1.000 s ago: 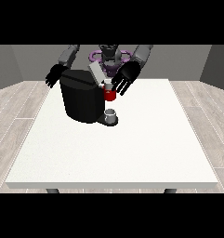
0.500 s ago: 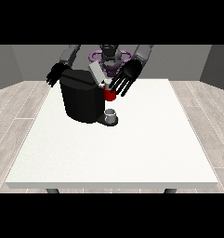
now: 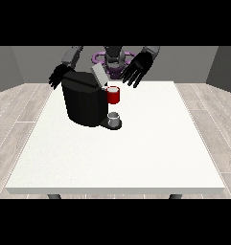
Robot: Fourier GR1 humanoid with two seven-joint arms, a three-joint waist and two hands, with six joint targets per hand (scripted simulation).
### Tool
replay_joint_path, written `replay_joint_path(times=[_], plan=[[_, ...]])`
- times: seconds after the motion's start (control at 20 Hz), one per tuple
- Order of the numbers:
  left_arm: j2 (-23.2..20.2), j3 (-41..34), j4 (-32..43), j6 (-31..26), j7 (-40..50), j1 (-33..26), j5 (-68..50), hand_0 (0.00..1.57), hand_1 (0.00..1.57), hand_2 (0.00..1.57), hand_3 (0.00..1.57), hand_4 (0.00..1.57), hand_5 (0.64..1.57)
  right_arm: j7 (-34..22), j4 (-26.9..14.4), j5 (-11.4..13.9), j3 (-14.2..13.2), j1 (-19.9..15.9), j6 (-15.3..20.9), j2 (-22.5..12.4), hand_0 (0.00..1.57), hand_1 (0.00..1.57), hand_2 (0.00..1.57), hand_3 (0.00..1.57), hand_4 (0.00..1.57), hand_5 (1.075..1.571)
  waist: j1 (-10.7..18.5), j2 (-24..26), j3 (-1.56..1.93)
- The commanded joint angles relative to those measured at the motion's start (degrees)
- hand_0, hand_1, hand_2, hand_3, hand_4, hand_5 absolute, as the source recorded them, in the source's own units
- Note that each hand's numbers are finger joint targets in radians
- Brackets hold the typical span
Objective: Insert the coffee pod into the coffee machine and close the lid
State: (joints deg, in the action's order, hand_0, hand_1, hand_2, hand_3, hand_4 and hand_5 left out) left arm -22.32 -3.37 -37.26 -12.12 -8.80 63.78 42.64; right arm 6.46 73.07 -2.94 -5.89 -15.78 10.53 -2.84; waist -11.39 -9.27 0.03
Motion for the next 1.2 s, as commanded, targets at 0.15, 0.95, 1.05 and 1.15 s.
replay_joint_path(times=[0.15,0.95,1.05,1.15], plan=[[5.12,-8.47,-0.4,1.25,0.33,-5.96,-9.6,0.0,0.0,0.0,0.0,0.0,1.571,-0.63,-0.24,-0.57,-0.46,5.68,0.55,0.75,0.0,0.0,0.0,0.0,0.38,1.571,3.65,7.62,-0.08],[17.09,-17.22,-4.94,-2.47,-2.58,-27.34,-26.83,0.0,0.0,0.0,0.0,0.09,1.571,-1.2,3.27,-1.57,-1.18,14.45,-6.44,-5.7,0.0,0.0,0.0,0.0,0.39,1.571,12.81,23.87,-0.03],[16.85,-17.36,-4.7,-2.53,-4.84,-29.88,-27.08,0.0,0.0,0.0,0.0,0.0,1.571,-5.17,7.33,-2.14,1.21,11.08,-7.15,-4.58,0.0,0.0,0.0,0.0,0.37,1.571,12.09,23.39,-0.06],[16.82,-18.59,-4.52,-3.19,-3.32,-31.11,-28.74,0.0,0.0,0.0,0.0,0.0,1.571,-8.31,10.02,-0.8,3.6,9.58,-6.88,-4.36,0.0,0.0,0.0,0.0,0.26,1.571,12.37,25.14,-0.09]])
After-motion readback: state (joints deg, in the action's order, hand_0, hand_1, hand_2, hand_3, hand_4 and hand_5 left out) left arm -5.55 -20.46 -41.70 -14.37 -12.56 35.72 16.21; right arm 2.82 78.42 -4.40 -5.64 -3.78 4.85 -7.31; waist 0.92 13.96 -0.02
